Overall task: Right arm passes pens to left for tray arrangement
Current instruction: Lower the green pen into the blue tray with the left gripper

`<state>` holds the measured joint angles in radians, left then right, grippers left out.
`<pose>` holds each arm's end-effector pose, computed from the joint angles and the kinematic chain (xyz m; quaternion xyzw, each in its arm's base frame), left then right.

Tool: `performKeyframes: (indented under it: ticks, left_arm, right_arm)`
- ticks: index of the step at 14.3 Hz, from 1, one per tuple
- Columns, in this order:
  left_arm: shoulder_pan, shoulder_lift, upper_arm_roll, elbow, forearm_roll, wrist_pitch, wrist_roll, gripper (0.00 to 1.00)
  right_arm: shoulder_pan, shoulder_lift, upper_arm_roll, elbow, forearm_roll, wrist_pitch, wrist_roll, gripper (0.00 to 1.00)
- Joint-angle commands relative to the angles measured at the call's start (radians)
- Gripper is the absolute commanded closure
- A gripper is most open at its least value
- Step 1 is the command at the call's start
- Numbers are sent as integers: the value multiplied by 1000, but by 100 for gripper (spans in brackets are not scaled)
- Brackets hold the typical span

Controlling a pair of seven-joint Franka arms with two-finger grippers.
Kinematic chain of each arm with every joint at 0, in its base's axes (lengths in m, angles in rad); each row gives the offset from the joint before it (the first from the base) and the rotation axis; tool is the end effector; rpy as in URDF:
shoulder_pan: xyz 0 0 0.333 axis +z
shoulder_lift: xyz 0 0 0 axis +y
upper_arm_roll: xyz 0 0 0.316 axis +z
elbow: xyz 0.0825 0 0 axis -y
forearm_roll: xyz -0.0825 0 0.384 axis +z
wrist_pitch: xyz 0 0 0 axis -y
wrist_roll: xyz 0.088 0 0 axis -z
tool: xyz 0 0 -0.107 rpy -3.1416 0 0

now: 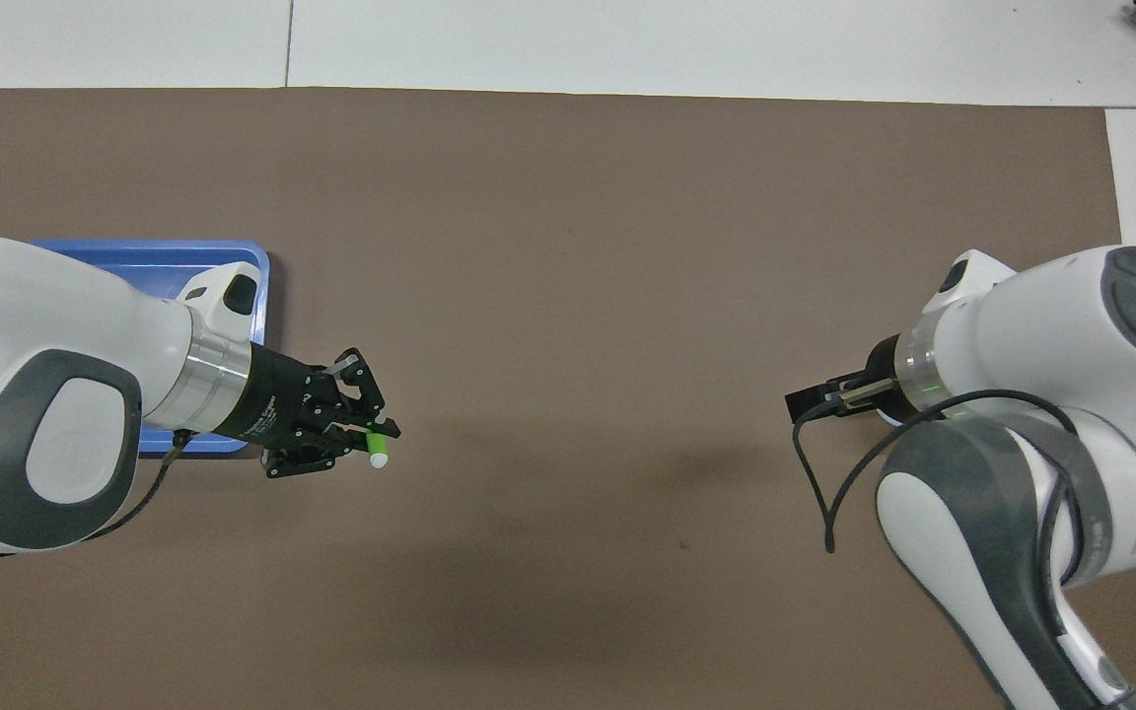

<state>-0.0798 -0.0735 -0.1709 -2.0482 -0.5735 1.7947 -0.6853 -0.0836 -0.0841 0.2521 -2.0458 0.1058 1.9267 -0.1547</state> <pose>0.4896 -0.1744 0.4695 0.9154 0.2925 -0.1955 0.1959 0.5178 0.0981 0.4735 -0.9891 -0.1410 0.0188 0.0386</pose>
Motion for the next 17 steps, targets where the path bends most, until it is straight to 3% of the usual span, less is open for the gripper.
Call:
performKeyframes:
  ticks: [1, 3, 6, 10, 11, 14, 17]
  left_arm:
    - [34, -22, -6, 2, 153, -43, 185, 100]
    - [81, -16, -4, 16, 236, -43, 295, 100]
    - [159, -9, -4, 29, 394, -37, 511, 100]
    - [257, -8, -4, 23, 549, 46, 729, 100]
    - [281, -6, -4, 22, 575, 64, 780, 100]
    - [304, 0, -4, -7, 680, 153, 854, 100]
    - [330, 32, -4, -33, 728, 244, 857, 100]
  right_arm:
    - [-70, -32, 12, -68, -46, 29, -255, 5]
    - [-82, -29, 10, -91, -52, 55, -374, 5]
    - [-85, -3, 13, -103, -158, 97, -616, 5]
    - [-130, 39, 12, -129, -172, 192, -911, 5]
    - [-130, 46, 12, -135, -178, 213, -936, 7]
    - [-131, 64, 12, -146, -227, 264, -961, 27]
    - [-131, 64, 13, -154, -227, 264, -954, 32]
